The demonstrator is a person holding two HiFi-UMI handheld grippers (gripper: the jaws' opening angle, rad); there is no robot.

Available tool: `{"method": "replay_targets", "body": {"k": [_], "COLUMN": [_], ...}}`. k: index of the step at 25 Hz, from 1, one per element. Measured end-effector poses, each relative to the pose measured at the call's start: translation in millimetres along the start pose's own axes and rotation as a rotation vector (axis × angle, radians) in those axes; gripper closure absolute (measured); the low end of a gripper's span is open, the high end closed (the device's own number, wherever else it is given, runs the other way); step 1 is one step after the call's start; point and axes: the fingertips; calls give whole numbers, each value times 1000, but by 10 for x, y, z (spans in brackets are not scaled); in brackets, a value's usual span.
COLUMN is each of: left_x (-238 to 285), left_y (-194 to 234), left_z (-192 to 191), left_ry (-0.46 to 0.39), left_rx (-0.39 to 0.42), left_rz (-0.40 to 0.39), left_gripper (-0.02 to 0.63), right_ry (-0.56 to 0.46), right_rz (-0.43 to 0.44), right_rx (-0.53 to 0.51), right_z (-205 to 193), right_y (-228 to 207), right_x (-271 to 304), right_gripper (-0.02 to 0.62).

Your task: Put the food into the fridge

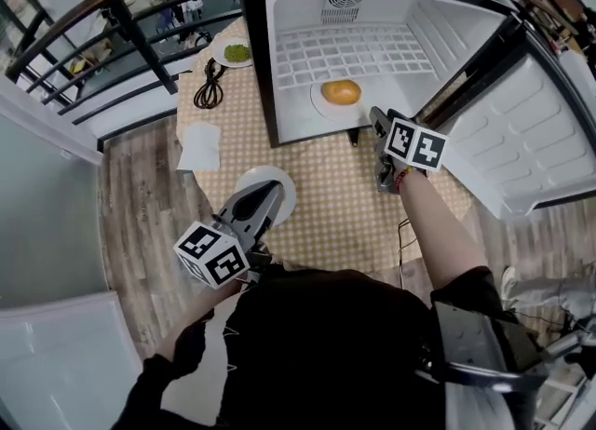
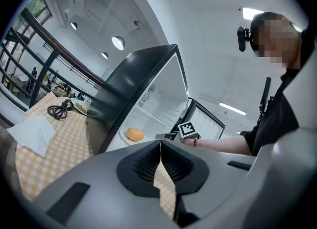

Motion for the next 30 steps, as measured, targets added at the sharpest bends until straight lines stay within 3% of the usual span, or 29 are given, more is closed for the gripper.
{"method": "replay_targets", "body": {"k": [3, 6, 10, 16, 21, 30], "left_x": [75, 145, 255, 408, 544, 690], "left_y": [-94, -181, -290, -411, -534, -637], "left_z": [36, 67, 117, 122, 84, -42], "left_ry": [9, 11, 17, 24, 42, 79], "left_rx": [23, 34, 56, 65, 76, 100], "left_rz": [-40, -68, -118, -176, -230, -259], "left_gripper": [590, 589, 589, 590, 589, 589], "right_ry": [-23, -47, -56, -64, -101, -42], "right_rz": [79, 118, 164, 264, 243, 208], "right_rx": [148, 180, 185, 276, 271, 284], "right_z": [-29, -48, -119, -329, -530, -900], "right_y": [105, 213, 351, 580, 528, 241], "right_x": [-149, -311, -550, -962, -1183, -1355], "right_gripper": [441, 557, 560, 560, 577, 578]}}
Point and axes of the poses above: the fingertips, and each gripper's own axes: x forward along the fingers, y to its left, z out of its top, and after that the axes turned 8 degrees about x, right-handed
